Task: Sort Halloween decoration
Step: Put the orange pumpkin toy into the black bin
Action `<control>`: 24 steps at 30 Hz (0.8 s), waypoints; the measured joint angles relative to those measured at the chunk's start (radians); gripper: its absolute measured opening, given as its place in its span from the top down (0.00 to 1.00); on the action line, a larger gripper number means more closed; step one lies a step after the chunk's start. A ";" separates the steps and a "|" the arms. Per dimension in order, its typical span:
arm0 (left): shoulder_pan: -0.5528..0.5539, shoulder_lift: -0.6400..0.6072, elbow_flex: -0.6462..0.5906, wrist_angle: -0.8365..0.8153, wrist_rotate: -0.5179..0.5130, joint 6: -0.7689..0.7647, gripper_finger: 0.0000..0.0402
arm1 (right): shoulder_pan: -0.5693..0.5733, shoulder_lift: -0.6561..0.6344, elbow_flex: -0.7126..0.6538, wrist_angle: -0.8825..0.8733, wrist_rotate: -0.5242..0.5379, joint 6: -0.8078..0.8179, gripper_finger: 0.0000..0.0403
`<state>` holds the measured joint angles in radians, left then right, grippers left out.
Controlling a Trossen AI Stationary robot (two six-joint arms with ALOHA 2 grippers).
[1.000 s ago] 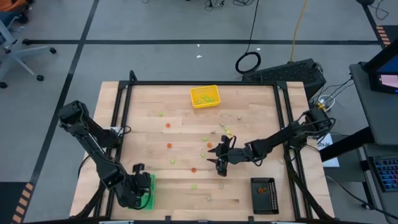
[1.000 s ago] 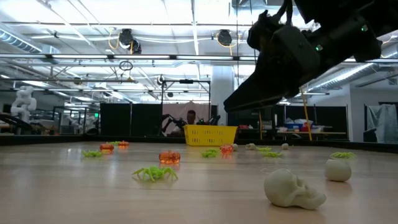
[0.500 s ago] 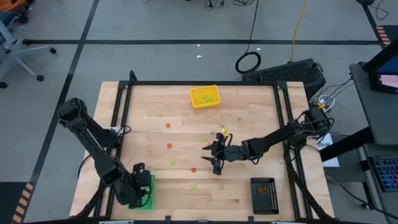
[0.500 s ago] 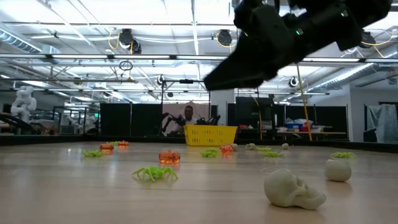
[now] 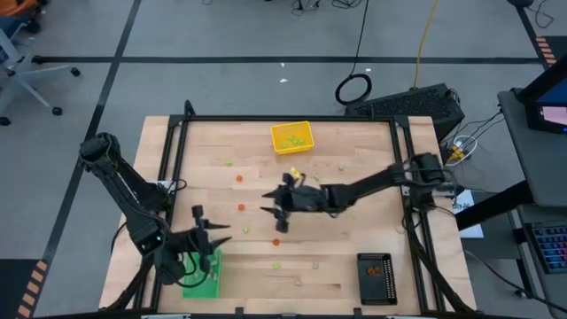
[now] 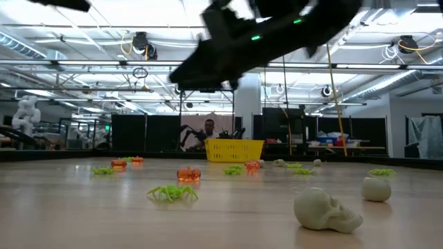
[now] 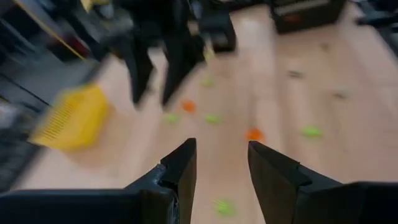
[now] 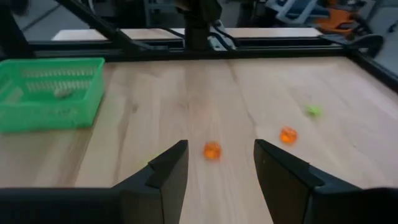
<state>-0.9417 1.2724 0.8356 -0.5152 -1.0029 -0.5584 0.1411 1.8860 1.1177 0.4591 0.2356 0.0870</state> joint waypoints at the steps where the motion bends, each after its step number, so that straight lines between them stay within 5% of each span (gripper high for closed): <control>1: 0.001 0.000 0.000 0.001 -0.039 0.017 0.64 | -0.015 0.033 0.038 -0.004 -0.025 0.000 0.58; 10: 0.028 0.000 -0.014 -0.019 -0.155 0.023 0.64 | -0.077 0.346 0.349 -0.102 -0.216 -0.032 0.55; 18: 0.031 0.001 -0.058 -0.030 -0.155 -0.009 0.64 | -0.094 0.475 0.484 -0.147 -0.181 -0.041 0.38; 24: 0.031 0.001 -0.058 -0.025 -0.157 -0.007 0.64 | -0.113 0.493 0.492 -0.189 -0.186 -0.013 0.37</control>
<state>-0.9112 1.2732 0.7776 -0.5406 -1.1603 -0.5653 0.0278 2.3790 1.6096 0.2697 0.0494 0.0737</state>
